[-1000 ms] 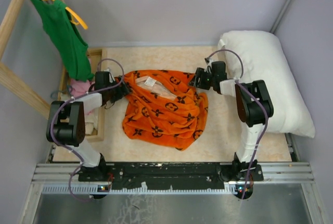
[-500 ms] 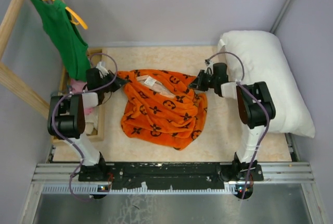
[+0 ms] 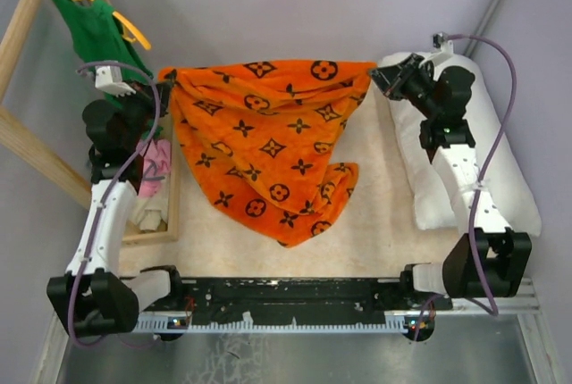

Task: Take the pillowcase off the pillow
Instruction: Adjust the pillowcase at the center of the board.

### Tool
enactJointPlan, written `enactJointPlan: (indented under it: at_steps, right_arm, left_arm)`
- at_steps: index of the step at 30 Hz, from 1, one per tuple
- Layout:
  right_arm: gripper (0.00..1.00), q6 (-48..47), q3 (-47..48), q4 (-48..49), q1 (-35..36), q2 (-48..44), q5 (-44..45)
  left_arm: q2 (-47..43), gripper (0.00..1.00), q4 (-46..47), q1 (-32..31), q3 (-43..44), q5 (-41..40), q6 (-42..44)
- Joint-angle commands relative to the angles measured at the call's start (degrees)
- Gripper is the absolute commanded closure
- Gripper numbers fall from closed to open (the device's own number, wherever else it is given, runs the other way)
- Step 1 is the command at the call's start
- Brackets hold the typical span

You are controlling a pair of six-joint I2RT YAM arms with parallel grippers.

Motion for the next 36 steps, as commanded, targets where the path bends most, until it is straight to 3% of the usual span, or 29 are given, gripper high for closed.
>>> enactJointPlan:
  at_steps: [1,8,11,14,18,23,26,30,31,34,36]
  right_arm:
    - [1.0,-0.14,9.9,-5.49,0.12,2.05,0.36]
    - [1.0,-2.75,32.8,-14.68,0.12,6.82,2.94]
    - [1.0,-2.62,34.02,-15.56,0.12,3.84,3.11]
    - [1.0,-1.66,26.03,-14.33,0.11,-3.39,2.54]
    - [1.0,1.21,5.44,-9.63,0.11,-16.45,2.31]
    - [1.0,6.43,-21.06,-9.79,0.47,-21.92,11.36]
    - [1.0,6.66,-26.08,-11.58,0.45,-18.29,16.84]
    - [1.0,4.89,-22.88,-16.04,0.47,-13.06,23.44]
    - [0.94,4.12,-21.33,-17.34,0.47,-11.46,23.74]
    - [0.38,0.53,-15.76,-21.81,0.96,-6.55,22.4]
    - [0.18,-2.87,-12.86,-24.17,3.56,-5.62,25.33]
  left_arm:
    - [-2.38,1.0,-6.63,0.41,3.96,-5.26,5.18]
    - [-1.14,1.0,-15.97,0.38,19.28,-4.65,8.38]
    - [-4.8,1.0,-17.68,0.43,20.8,-2.06,8.69]
    - [-9.64,1.0,-20.86,0.4,19.07,2.41,9.48]
    - [-16.88,1.0,-27.67,0.3,9.49,4.89,7.35]
    - [-22.07,0.97,-28.7,0.14,-13.9,3.45,-4.75]
    - [-20.23,1.0,-27.46,-0.06,-23.37,-1.49,-8.27]
    - [-13.78,0.93,-25.99,-0.05,-23.72,-6.76,-6.64]
    - [-11.68,0.87,-25.91,-0.09,-22.54,-6.51,-5.85]
    - [-4.83,0.51,-28.82,-0.13,-17.01,-5.22,-2.91]
    - [-3.25,0.29,-29.12,-0.4,-14.87,-4.3,-1.42]
